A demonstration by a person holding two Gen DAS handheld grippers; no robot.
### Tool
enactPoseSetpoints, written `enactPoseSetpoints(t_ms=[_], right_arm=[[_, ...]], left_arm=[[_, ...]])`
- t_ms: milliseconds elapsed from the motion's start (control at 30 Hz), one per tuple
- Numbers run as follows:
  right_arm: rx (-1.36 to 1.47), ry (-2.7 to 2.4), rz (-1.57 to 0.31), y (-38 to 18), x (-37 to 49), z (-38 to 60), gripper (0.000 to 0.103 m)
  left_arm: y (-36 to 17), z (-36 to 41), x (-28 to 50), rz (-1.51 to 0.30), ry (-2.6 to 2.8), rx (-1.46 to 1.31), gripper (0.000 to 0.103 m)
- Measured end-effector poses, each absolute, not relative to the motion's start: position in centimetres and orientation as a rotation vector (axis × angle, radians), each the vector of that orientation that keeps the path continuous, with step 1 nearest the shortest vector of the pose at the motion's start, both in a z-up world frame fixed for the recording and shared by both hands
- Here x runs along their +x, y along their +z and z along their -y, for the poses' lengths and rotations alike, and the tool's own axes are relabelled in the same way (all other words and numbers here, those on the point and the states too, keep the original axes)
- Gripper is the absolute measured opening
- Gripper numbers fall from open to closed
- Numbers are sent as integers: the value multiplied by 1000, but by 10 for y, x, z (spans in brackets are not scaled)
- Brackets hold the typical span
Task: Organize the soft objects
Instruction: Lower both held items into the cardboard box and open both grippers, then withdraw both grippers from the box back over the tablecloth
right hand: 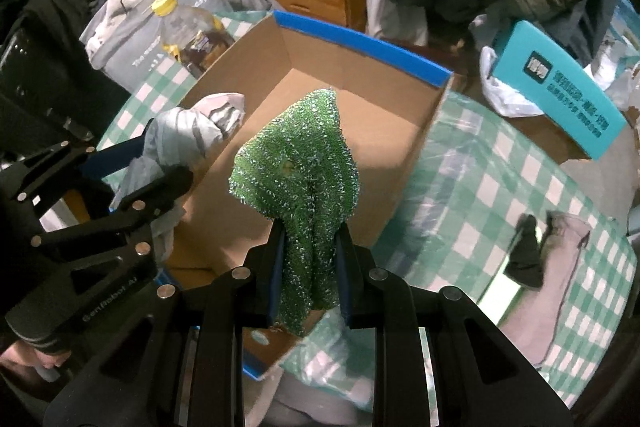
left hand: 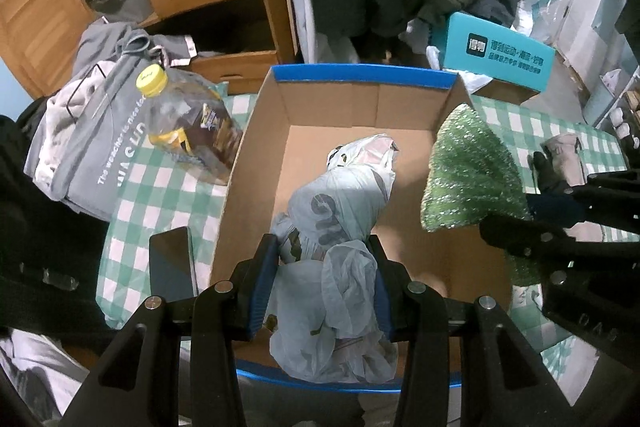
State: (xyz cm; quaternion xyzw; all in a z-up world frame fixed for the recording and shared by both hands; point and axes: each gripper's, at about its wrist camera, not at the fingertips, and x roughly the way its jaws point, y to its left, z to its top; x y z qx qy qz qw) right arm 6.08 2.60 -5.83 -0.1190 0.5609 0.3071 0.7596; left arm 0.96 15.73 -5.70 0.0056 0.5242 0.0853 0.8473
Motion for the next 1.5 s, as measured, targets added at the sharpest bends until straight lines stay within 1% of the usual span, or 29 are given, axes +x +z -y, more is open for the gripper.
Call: enactPoseSetpoints(t_ms=[133,200,267,300,333,367,400,467,567,667,767,967,1100,1500], right_arm=[[-251,687,-1235,-64,62,-35,21],[-244,706,-1242,-66,63,-39,28],[-244,711,-1243,-66,63,-41,30],[-248,710,-1241,-67,63,-43,35],[-250,710,-1239,-66,62,-43,38],[-251,707,-1234,-66,62,-42,46],[-252,702,-1228,-66,62,-42,53],[-253,687,-1223,-65,64,-40,57],[-237,664,-1229,-65,68,-31,58],[-225,649,-1221,-61,69,-24,59],[-212,632,-1211,-57,70,-15,62],[-187,604,-1205,-52,71,3,63],[-177,589,-1197,-48,68,16,69],[-136,508,-1189,-45,62,72,69]], left_arm=[[-59,-164,10,-1111,189,-1,45],[-60,-167,10,-1117,199,-7,45],[-60,-169,11,-1121,208,-7,47],[-60,-169,11,-1123,210,-6,48],[-60,-169,11,-1123,213,-5,52],[-60,-169,11,-1122,217,-1,57],[-59,-168,11,-1118,222,6,58],[-58,-167,11,-1117,221,10,63],[-54,-165,10,-1105,221,16,68],[-51,-163,9,-1092,220,24,71],[-49,-162,10,-1089,217,22,71],[-47,-152,10,-1087,200,35,71],[-45,-142,10,-1083,176,39,72],[-42,-102,14,-1081,83,56,73]])
